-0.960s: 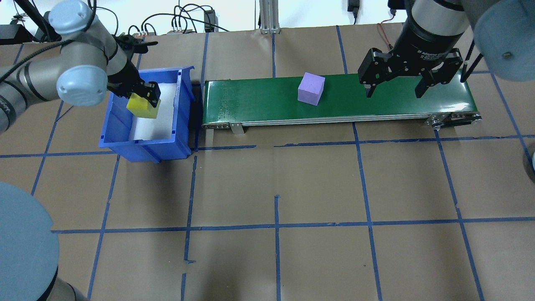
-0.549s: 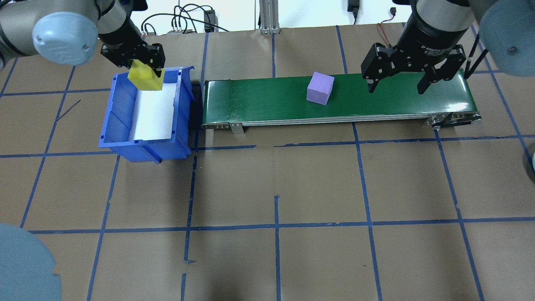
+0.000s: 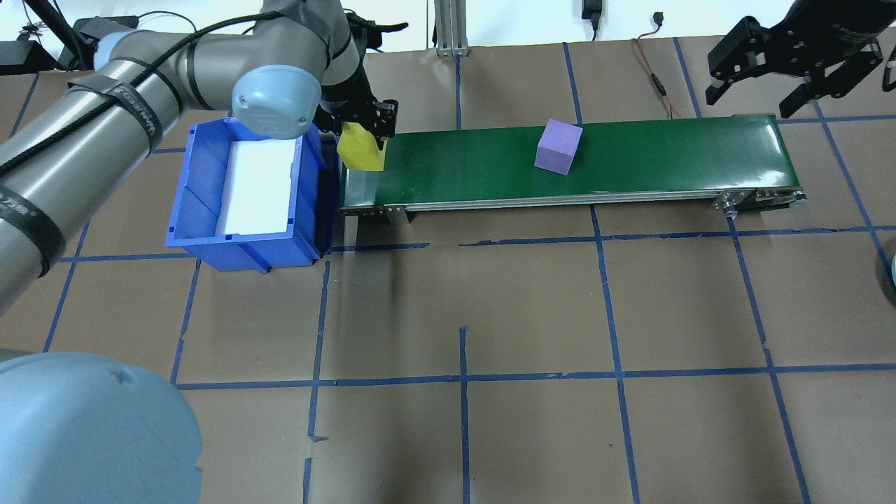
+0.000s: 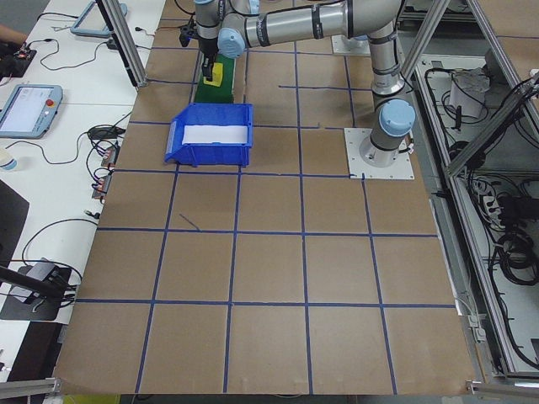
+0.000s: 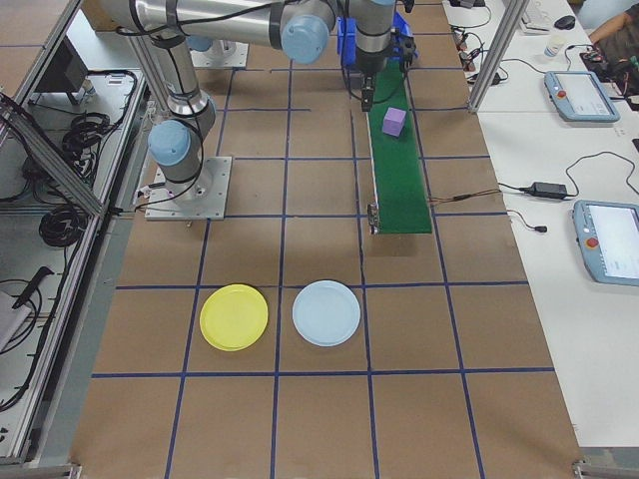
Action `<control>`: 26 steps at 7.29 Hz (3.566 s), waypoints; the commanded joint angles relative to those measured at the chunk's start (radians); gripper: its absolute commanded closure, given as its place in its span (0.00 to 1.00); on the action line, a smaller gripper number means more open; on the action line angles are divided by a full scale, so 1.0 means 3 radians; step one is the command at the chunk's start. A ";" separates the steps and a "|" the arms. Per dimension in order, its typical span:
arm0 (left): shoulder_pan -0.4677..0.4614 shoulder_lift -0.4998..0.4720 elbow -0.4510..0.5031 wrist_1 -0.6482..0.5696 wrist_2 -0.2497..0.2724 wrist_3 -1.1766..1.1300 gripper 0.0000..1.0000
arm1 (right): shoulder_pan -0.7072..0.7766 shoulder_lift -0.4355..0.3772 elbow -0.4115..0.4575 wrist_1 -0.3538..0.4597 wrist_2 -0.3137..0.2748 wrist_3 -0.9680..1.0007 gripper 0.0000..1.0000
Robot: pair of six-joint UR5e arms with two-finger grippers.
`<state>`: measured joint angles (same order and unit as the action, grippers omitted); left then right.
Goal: Move block left to right into plate
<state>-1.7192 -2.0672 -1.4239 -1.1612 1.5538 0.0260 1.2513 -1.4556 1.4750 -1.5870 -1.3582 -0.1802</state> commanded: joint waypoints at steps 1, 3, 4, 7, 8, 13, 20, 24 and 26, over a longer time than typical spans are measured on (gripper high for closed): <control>-0.0032 -0.0084 -0.0172 0.0330 0.0010 0.0031 0.47 | -0.0295 0.0641 -0.0140 -0.0230 0.0501 -0.0289 0.00; -0.0032 -0.0089 -0.0178 0.0378 0.0011 0.0000 0.45 | -0.0295 0.0960 -0.0125 -0.0523 0.0559 -0.0208 0.00; -0.0032 -0.0089 -0.0173 0.0414 0.0021 0.0000 0.45 | -0.0295 0.1052 -0.0085 -0.0650 0.0848 -0.0116 0.00; -0.0032 -0.0140 -0.0168 0.0536 0.0021 -0.0010 0.40 | -0.0295 0.1247 -0.0034 -0.0892 0.0866 -0.0166 0.00; -0.0032 -0.0160 -0.0178 0.0572 0.0021 -0.0010 0.40 | -0.0295 0.1252 -0.0034 -0.0892 0.0866 -0.0156 0.00; -0.0027 0.0516 -0.0096 0.0121 -0.0056 -0.0020 0.00 | -0.0295 0.1221 0.0033 -0.0887 0.0912 -0.0049 0.00; 0.0367 0.1552 -0.0203 -0.1253 -0.0025 0.0010 0.00 | -0.0275 0.1416 -0.0008 -0.1153 0.0876 0.0396 0.00; 0.0367 0.1552 -0.0213 -0.1237 -0.0020 0.0031 0.00 | -0.0265 0.1431 -0.0003 -0.1214 0.0871 0.0411 0.00; 0.0367 0.1552 -0.0213 -0.1237 -0.0020 0.0031 0.00 | -0.0270 0.1441 0.0079 -0.1230 0.0364 0.0366 0.03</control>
<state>-1.6091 -1.6015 -1.4877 -1.5323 1.5477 0.0350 1.1709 -1.0225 1.4864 -1.9525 -1.1480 -0.0618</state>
